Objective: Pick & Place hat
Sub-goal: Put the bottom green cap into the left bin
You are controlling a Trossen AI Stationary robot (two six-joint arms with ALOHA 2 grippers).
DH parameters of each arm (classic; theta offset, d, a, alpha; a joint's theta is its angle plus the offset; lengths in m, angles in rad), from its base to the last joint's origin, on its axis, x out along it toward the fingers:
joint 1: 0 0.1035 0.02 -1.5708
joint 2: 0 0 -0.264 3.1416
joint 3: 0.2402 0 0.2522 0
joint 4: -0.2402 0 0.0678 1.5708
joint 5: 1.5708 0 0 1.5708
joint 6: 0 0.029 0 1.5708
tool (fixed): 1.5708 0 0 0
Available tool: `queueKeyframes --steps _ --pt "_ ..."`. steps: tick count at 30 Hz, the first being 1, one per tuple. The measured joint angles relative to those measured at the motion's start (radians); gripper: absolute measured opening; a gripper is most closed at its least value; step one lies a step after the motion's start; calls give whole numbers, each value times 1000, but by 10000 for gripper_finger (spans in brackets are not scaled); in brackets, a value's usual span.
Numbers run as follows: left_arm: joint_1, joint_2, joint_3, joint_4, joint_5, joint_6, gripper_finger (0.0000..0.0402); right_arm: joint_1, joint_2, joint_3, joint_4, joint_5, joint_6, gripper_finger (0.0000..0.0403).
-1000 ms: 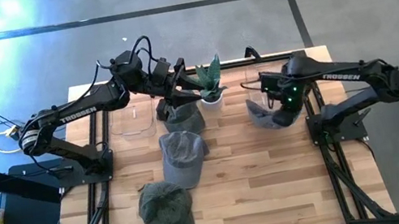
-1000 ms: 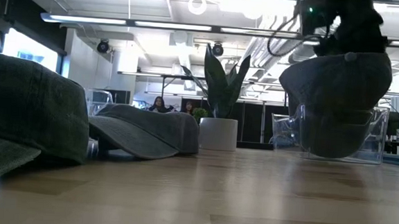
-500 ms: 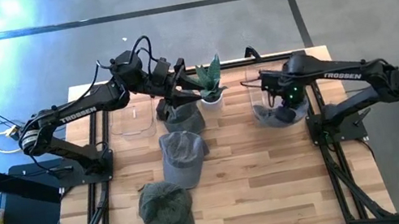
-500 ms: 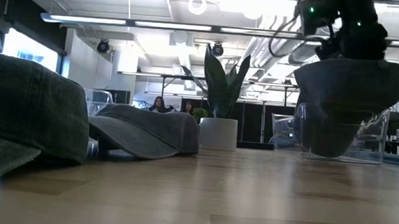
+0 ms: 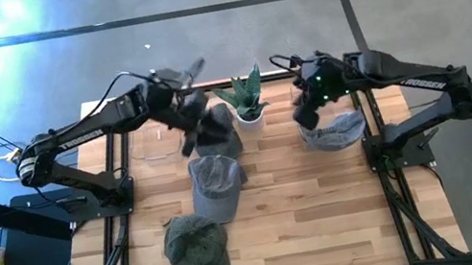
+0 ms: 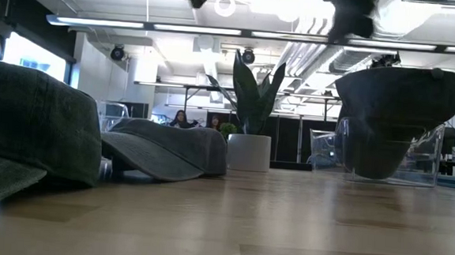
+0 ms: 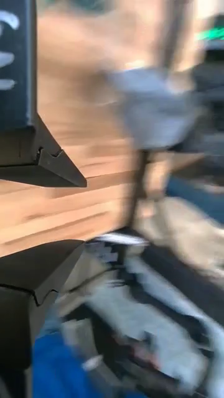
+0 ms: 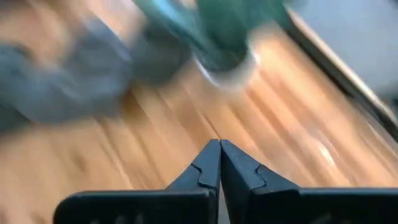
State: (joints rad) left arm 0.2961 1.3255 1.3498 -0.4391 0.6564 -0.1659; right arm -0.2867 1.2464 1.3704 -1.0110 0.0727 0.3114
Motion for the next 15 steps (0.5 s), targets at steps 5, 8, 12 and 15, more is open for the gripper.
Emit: queueKeyframes --steps 5,8,12,15 --pt "-97 -21 65 -447 -124 29 143 112 -9 -78 363 -21 -6 3" --pt "-189 -37 64 -603 -245 -42 143 173 -9 -147 543 -25 -6 2" --pt "-355 -77 30 -719 -393 -248 143 237 -9 -215 679 -52 -2 8" --pt "-512 -123 -29 -708 -506 -477 143 271 -9 -232 693 -88 -22 8"
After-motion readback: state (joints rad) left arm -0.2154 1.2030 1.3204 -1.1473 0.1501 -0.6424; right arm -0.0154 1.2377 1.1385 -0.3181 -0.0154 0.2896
